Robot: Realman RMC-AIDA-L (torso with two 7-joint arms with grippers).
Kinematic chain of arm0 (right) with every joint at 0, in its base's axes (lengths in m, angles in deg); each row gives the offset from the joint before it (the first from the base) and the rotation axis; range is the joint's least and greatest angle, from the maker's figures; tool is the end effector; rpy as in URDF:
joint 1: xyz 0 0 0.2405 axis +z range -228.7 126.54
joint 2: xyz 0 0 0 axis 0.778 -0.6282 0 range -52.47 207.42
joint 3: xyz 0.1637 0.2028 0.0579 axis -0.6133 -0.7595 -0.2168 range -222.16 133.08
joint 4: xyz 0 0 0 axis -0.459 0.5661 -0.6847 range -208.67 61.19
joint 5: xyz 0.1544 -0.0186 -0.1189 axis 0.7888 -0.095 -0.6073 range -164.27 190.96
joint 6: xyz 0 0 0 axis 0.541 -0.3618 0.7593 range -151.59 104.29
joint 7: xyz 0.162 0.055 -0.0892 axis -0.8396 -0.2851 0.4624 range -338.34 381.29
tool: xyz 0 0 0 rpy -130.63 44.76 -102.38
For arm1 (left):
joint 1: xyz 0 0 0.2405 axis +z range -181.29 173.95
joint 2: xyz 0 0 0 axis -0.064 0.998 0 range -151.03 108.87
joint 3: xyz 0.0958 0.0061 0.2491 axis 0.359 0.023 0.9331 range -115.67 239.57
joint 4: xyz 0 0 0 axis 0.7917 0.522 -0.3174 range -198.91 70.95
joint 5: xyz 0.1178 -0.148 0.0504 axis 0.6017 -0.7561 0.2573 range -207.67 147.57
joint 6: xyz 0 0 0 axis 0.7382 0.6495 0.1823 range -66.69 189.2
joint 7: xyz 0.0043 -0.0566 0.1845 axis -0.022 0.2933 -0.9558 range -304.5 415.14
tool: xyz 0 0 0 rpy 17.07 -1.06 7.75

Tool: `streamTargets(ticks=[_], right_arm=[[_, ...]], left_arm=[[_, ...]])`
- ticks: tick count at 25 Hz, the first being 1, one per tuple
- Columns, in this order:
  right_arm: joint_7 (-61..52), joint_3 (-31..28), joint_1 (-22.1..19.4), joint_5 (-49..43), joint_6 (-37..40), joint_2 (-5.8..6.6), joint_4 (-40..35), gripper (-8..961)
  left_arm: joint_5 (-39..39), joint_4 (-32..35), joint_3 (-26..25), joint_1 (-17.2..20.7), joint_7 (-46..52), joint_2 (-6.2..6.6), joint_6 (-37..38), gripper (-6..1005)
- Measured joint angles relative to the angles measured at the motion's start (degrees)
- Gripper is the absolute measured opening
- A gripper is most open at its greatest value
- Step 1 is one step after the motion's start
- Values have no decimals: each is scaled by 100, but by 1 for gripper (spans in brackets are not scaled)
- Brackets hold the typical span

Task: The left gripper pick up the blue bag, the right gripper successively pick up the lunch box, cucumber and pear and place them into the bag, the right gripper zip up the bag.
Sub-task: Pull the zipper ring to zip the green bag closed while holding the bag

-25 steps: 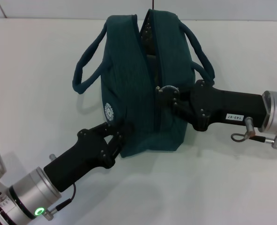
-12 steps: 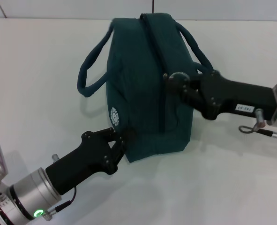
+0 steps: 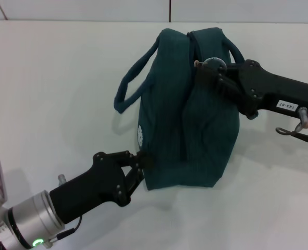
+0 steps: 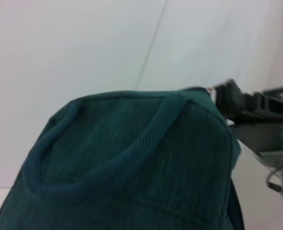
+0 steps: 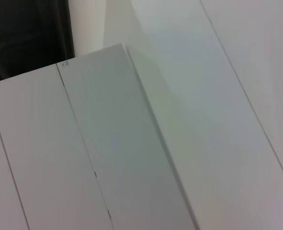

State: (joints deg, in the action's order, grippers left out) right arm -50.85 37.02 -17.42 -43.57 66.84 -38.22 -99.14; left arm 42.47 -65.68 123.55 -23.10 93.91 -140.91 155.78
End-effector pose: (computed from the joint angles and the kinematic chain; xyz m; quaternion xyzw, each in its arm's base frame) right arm 0.1386 0.3329 -0.0522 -0.8727 0.1640 0.4588 0.0298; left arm -0.2590 0.2327 -0.1014 -0.8504 -0.2448 -0.4219 0.1972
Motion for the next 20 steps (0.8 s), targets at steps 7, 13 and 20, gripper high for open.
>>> streamTargets(ticks=[7,13,20], right_arm=[[-52,1,-77,-17,-26,42,17,40],[-67,-21,-269,-26,-39,130,18,41],[-70,-33,-403,-2,-54,226,28,42]], left_arm=[[22,181,270,60,14,93,136,63],[19,947,476,444,377,211,305,63],[255,1256,662,446,768,421,455,63]])
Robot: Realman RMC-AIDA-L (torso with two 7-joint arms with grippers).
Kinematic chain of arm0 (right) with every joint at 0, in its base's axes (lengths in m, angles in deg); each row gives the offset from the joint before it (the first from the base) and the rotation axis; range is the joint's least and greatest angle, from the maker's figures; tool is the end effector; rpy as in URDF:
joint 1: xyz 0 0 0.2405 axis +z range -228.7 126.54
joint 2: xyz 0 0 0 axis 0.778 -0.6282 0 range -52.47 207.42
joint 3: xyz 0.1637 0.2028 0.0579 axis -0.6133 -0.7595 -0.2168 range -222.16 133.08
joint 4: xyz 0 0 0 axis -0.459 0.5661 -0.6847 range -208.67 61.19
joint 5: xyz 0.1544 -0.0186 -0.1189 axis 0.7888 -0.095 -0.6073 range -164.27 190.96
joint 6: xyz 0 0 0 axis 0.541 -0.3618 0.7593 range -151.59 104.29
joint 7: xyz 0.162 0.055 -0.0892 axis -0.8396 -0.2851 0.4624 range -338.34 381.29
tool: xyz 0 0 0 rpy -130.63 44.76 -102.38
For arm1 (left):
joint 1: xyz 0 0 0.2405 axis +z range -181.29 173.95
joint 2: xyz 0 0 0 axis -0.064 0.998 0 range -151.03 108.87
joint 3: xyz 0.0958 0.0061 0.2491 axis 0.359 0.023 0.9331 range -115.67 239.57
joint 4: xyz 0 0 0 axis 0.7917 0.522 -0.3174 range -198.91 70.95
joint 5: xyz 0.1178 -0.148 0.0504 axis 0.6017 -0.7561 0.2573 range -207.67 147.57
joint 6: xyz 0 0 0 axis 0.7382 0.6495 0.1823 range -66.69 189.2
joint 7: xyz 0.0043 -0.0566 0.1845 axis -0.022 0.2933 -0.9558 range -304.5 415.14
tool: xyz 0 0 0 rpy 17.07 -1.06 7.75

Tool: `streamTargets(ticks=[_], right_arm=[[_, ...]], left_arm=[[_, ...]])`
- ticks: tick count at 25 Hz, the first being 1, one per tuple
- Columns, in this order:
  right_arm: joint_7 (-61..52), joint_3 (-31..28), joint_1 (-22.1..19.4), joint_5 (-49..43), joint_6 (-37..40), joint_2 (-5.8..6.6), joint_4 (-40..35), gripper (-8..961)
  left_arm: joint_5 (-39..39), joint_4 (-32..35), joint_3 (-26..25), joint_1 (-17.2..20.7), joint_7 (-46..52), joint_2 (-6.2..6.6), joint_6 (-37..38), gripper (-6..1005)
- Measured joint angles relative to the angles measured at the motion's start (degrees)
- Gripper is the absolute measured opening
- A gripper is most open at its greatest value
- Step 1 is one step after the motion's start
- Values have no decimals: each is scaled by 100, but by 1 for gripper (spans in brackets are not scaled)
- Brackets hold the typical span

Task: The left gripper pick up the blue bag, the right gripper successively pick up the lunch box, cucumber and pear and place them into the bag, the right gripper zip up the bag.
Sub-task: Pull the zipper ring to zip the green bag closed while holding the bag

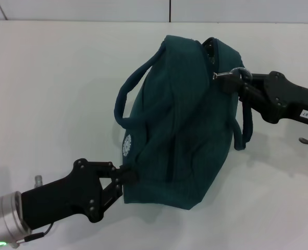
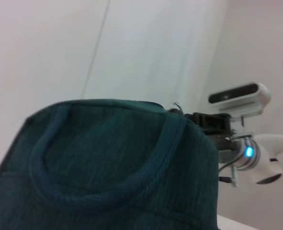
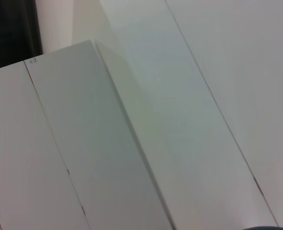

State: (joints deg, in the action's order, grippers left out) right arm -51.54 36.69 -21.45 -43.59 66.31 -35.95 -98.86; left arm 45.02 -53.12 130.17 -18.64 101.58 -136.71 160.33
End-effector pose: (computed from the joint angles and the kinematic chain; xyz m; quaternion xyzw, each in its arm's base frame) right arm 0.1735 0.3300 -0.0401 -0.8717 0.1990 0.4436 0.0610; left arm -0.2700 0.2191 -0.0689 -0.8831 -0.1972 -0.4028 0.1379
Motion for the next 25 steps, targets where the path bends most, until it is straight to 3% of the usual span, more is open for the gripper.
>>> streamTargets(ticks=[8,22,25], right_arm=[[-6,-49,-38,-13,63,26,0,44],[-7,-363,-134,-44,163,49,-3,46],[-6,-356,-137,-144,157,32,3,46]], left_arm=[[473,362,0,-67,444,94,42,64],[498,434,-29,-71,479,126,40,63],[439,433,-53,-79,483,81,60,62]])
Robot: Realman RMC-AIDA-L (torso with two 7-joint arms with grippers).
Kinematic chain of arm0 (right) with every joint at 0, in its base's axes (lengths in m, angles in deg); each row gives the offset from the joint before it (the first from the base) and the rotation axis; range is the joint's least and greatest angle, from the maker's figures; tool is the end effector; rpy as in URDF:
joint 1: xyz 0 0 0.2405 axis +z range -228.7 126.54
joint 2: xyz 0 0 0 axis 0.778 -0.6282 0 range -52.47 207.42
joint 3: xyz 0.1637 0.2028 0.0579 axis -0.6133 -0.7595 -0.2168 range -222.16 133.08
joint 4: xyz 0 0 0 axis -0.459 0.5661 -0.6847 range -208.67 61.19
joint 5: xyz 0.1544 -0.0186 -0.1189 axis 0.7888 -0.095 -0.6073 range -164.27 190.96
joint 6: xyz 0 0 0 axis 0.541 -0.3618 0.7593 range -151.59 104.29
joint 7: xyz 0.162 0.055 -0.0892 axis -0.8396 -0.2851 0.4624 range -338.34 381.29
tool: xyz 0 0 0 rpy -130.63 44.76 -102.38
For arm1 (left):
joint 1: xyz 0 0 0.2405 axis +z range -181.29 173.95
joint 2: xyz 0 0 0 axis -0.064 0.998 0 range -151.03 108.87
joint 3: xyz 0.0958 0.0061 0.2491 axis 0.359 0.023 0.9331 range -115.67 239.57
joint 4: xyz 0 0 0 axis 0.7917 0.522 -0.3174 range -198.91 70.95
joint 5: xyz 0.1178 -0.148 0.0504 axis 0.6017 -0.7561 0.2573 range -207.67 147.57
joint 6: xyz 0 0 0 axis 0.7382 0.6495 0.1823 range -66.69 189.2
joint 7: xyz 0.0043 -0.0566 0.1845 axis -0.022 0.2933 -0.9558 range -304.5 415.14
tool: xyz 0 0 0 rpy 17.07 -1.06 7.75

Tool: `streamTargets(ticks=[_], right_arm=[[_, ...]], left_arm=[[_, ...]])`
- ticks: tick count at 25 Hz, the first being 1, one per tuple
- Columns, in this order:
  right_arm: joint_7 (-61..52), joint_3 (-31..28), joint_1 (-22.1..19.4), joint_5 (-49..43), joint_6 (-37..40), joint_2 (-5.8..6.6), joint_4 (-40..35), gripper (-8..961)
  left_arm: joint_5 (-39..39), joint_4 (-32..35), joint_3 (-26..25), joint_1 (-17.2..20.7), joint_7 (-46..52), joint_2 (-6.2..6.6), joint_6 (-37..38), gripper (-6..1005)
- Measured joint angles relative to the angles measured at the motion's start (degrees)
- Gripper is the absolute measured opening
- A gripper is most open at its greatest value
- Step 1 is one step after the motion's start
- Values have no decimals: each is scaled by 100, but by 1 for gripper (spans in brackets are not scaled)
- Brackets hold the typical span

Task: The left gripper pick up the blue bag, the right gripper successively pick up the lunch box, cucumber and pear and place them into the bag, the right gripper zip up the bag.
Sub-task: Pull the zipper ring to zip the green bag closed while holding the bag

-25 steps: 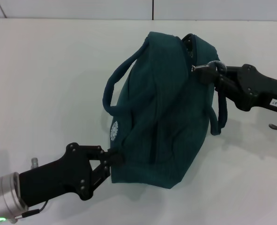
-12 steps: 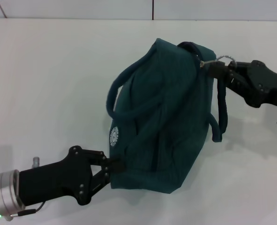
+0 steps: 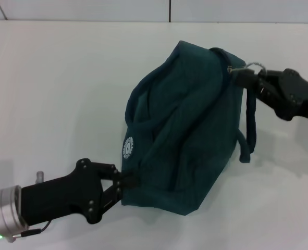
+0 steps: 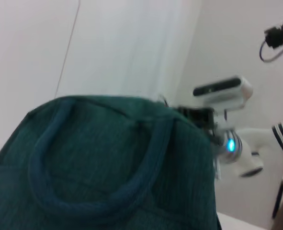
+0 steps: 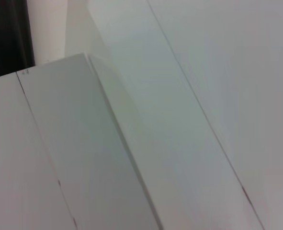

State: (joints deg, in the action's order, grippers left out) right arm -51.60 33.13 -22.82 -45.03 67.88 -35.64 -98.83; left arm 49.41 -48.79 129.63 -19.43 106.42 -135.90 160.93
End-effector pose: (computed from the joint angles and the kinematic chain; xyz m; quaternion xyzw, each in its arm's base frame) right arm 0.1823 0.3290 -0.0290 -0.8645 0.2029 0.4536 0.0759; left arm -0.2662 0.2223 -0.0647 -0.8973 -0.1879 -0.3871 0.0982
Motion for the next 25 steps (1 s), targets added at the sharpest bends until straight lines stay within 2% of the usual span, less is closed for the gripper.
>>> streamTargets(ticks=[5,12,18,22,25], right_arm=[[25,6,23,-139,-24,-43,62,47],[54,-20,27,-203,-24,-63,117,48],[68,-20,2,-207,-32,-70,132,49],[82,-17,1,-210,-32,-75,149,50],[124,-16,1,-210,-32,-83,188,50]], left_arm=[[-456,-5,-18,-3,-1,-175,21,61],[-689,-1,-19,-21,-57,-468,-9,247],[-717,-116,-1,-143,-79,-531,-11,448],[-1080,-406,15,-236,-129,-550,-13,615],[-1432,-614,25,-300,-192,-556,-13,609]])
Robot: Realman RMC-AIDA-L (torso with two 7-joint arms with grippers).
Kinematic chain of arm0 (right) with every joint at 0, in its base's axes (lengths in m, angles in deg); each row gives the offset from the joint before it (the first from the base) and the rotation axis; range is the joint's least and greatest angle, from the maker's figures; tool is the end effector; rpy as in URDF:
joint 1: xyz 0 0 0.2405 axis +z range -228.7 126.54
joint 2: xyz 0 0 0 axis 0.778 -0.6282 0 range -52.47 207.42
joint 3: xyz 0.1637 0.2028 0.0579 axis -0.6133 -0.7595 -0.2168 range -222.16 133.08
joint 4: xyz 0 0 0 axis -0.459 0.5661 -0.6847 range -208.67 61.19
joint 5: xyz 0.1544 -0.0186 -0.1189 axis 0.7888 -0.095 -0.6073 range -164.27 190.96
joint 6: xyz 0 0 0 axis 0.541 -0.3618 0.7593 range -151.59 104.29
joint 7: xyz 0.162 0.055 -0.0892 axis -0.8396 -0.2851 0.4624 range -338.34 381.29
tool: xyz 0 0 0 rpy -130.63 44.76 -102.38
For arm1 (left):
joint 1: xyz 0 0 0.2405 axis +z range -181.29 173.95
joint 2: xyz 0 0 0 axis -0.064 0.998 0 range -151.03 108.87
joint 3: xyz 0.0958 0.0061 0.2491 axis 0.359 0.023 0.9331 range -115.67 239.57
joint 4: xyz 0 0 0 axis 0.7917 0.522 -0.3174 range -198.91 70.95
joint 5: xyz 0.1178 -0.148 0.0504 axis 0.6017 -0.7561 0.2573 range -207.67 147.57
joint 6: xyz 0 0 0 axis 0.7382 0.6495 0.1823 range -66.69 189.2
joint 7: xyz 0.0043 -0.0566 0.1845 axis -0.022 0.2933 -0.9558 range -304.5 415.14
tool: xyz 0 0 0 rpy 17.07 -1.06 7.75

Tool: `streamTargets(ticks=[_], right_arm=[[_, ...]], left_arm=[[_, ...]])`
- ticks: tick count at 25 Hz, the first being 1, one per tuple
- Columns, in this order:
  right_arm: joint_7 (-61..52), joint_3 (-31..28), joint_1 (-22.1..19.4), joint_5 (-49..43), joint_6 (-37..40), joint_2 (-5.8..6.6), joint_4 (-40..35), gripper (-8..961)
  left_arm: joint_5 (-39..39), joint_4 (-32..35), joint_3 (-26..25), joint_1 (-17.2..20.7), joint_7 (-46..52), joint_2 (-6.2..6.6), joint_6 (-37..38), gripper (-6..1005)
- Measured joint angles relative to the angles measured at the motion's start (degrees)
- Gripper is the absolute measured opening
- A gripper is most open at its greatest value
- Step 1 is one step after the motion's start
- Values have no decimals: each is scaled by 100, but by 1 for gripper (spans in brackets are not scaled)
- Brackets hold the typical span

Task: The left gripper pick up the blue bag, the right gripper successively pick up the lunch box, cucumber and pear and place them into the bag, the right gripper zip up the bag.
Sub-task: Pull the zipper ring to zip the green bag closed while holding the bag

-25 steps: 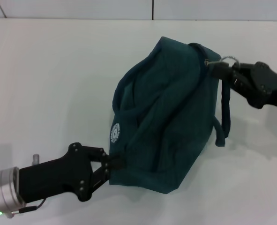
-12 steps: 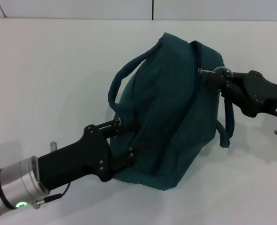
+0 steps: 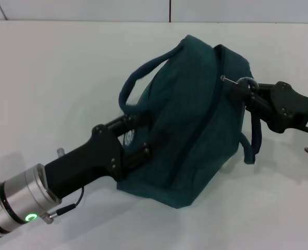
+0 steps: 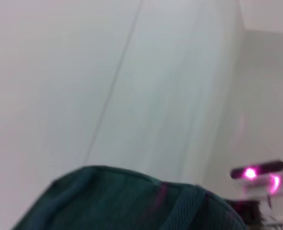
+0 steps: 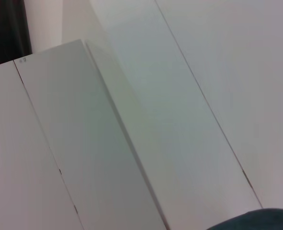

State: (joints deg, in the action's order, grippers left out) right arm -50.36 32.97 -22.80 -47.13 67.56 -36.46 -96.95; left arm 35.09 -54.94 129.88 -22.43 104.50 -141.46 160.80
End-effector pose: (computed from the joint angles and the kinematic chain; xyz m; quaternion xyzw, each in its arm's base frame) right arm 0.1880 0.3230 -0.0417 -0.8695 0.2118 0.4405 0.0712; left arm -0.2300 0.2491 -0.0741 -0.8303 -0.2199 -0.4865 0.1601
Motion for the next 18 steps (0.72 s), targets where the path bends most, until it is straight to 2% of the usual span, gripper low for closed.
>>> streamTargets(ticks=[3,8,18], right_arm=[[8,1,1,0,0,-7,21,51],[11,1,2,4,1,-25,21,51],[18,-8,2,11,-21,-34,32,53]], left_arm=[[-71,-37,1,-28,-21,-5,-10,602],[8,-48,6,-53,-212,12,-85,526],[56,-25,18,-59,-312,41,-84,219]])
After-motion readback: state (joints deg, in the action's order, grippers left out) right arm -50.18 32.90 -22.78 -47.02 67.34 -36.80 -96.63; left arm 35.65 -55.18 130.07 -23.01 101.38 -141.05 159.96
